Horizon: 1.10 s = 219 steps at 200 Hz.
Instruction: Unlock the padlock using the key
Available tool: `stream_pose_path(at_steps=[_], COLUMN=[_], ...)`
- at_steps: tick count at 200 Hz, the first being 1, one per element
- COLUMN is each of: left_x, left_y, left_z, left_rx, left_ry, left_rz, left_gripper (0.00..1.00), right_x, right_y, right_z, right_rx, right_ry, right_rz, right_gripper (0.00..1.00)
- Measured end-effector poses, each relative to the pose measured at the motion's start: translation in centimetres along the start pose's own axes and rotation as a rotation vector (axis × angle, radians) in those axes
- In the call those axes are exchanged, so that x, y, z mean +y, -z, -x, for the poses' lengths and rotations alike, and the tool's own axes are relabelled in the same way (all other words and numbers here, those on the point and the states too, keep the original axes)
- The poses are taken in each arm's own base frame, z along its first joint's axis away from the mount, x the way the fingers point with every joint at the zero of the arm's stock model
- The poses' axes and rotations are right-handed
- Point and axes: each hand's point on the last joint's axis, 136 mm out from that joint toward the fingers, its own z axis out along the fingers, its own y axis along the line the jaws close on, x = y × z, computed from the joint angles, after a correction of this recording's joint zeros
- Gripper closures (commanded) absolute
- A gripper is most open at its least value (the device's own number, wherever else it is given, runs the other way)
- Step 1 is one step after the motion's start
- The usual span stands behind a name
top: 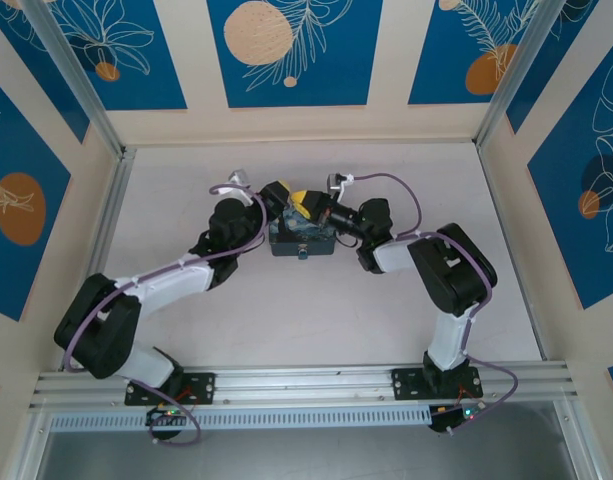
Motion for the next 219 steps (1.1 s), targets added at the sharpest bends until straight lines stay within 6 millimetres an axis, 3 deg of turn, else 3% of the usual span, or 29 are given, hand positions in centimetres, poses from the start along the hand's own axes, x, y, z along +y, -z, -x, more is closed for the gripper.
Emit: stream_pose_path(at_steps=[17, 37, 70, 95, 171, 219], left_x=[-0.5, -1.3, -1.2, 0.8, 8.4, 10.1], left_y=[1.3, 3.3, 5.4, 6.3, 8.0, 6.9], left_z=[0.8, 1.8, 1.3, -1.2, -11.8, -15.7], left_rx=[0.002, 0.006, 0.098, 0.240, 0.661, 0.764], left_ry=[-0.020, -0.072, -0.190, -0.274, -0.376, -0.443], left_rz=[0.022, 0.045, 0.114, 0.170, 0.212, 0.171], left_gripper=[0.12, 0.01, 0.00, 0.00, 0.00, 0.00], right_x=[-0.8, -1.5, -1.4, -1.6, -5.9, -7.3], right_y=[1.2, 2.6, 4.3, 5.4, 7.0, 7.6], right_z=[0.9, 1.6, 2.7, 3.2, 2.5, 2.2], right_rx=[-0.029, -0.052, -0.063, -0.059, 0.001, 0.010], right_ry=[-0.013, -0.027, -0.010, 0.017, 0.029, 0.016], right_rz=[-0.027, -0.064, -0.124, -0.197, -0.442, -0.492], right_gripper=[1.00, 1.00, 1.00, 1.00, 1.00, 1.00])
